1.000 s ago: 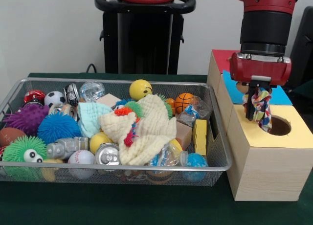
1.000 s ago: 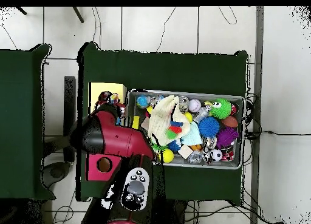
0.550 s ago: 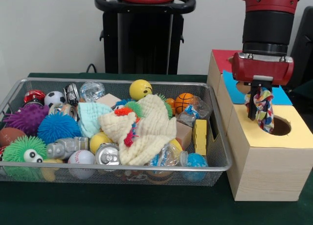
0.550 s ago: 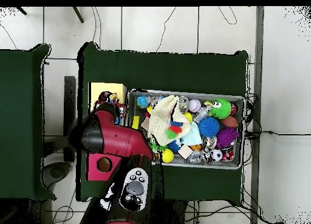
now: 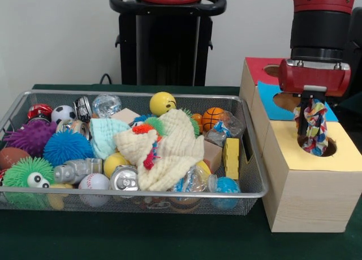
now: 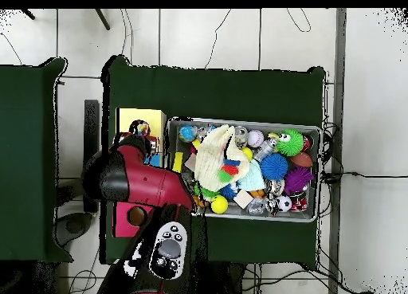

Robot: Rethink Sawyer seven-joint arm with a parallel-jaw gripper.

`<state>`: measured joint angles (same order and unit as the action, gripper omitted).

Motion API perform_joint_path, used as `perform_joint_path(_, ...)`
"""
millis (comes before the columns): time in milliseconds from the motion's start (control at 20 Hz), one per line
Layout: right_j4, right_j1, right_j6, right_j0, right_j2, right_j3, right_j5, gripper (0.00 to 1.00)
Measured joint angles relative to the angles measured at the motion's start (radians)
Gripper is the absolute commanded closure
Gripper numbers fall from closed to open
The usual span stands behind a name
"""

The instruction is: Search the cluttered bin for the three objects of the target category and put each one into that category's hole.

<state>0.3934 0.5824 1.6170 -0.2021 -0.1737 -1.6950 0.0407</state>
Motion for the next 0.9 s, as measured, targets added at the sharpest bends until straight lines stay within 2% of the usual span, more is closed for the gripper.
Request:
perform_joint_path(850, 0.034, 0.000, 0.000, -0.001, 0.000, 0.000, 0.000, 1.00)
perform_joint_path(900, 0.034, 0.000, 0.000, -0.002, 0.000, 0.000, 0.000, 0.00)
